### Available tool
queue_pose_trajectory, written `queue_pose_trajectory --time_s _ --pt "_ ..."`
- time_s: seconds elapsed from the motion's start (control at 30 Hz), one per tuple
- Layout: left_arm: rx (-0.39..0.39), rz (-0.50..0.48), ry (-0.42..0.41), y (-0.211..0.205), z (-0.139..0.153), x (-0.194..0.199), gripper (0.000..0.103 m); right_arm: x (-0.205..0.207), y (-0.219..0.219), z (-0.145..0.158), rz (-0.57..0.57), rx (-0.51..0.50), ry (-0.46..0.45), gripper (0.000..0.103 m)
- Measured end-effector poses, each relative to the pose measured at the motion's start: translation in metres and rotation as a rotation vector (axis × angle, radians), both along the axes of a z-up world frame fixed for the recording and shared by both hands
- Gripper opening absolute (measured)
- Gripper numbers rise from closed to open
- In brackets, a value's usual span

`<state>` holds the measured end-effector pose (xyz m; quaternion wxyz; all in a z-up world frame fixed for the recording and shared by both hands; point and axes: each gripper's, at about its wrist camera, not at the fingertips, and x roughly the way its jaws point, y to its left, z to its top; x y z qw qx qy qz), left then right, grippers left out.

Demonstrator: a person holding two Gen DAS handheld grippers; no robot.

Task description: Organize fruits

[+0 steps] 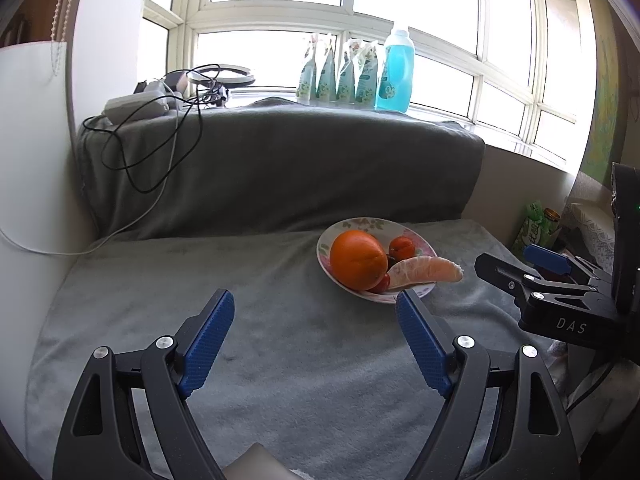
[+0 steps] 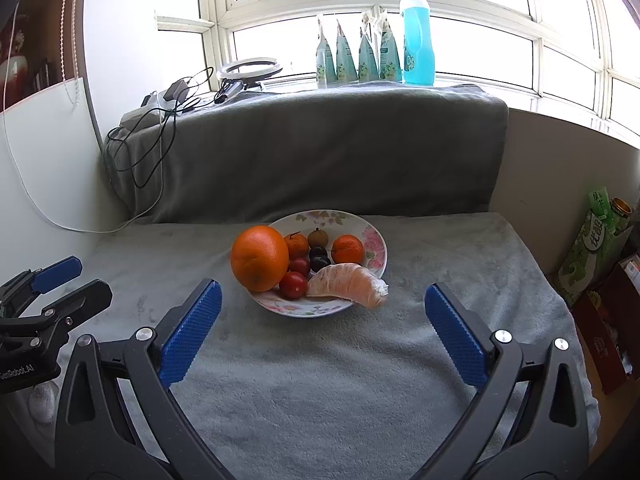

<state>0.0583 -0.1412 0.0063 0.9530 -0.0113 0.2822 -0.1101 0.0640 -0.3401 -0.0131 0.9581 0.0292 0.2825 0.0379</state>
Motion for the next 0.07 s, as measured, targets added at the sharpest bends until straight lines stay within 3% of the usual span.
queue_pose_trajectory --time_s 0.07 --pt "-0.001 0.000 0.001 0.0003 0.0000 0.0007 0.083 0.0006 -0.0008 0.0001 -0.001 -0.002 0.002 0.103"
